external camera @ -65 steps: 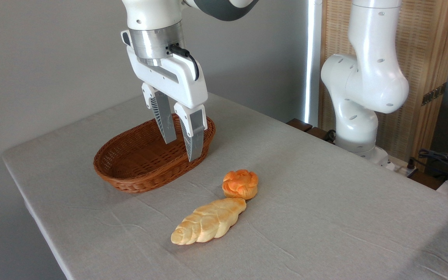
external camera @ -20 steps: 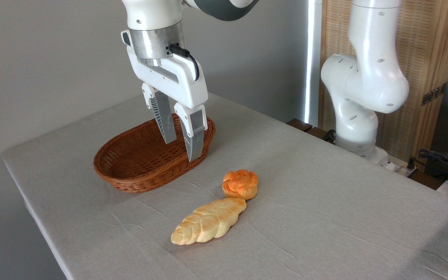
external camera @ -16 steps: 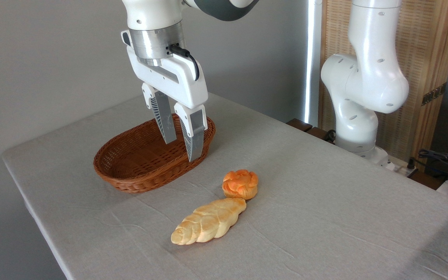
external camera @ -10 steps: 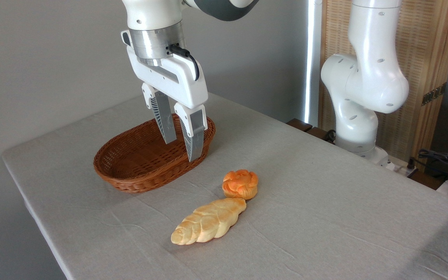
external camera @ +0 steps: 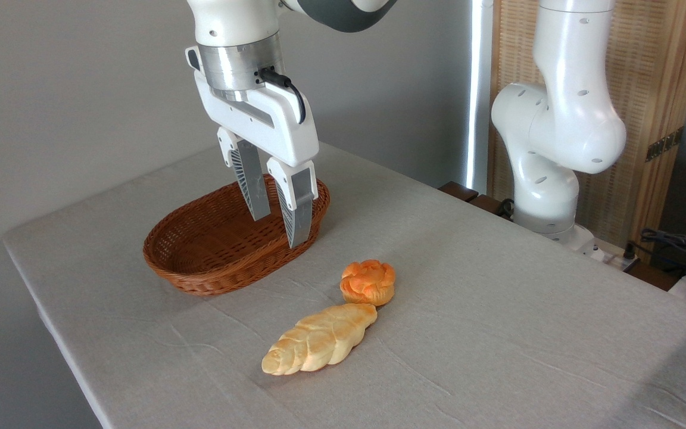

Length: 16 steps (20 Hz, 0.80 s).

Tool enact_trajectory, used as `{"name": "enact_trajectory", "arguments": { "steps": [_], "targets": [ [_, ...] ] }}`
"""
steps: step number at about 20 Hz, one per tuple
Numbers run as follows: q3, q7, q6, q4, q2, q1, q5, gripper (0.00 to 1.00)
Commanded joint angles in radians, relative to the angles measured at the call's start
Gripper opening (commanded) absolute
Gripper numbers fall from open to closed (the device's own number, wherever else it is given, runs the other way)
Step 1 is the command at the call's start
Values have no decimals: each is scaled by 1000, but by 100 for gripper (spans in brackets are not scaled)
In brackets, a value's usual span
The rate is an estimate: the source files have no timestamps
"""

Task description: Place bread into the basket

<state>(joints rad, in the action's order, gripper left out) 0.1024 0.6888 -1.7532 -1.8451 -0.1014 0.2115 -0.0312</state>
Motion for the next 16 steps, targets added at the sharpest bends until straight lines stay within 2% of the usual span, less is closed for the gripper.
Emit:
{"name": "enact_trajectory", "arguments": {
  "steps": [1,13,16],
  "targets": [
    [8,-5,-9,20,11,2,-12,100],
    [14,2,4,44,16,0,-12,100],
    [14,9,37,-23,6,3,-10,100]
  ]
}}
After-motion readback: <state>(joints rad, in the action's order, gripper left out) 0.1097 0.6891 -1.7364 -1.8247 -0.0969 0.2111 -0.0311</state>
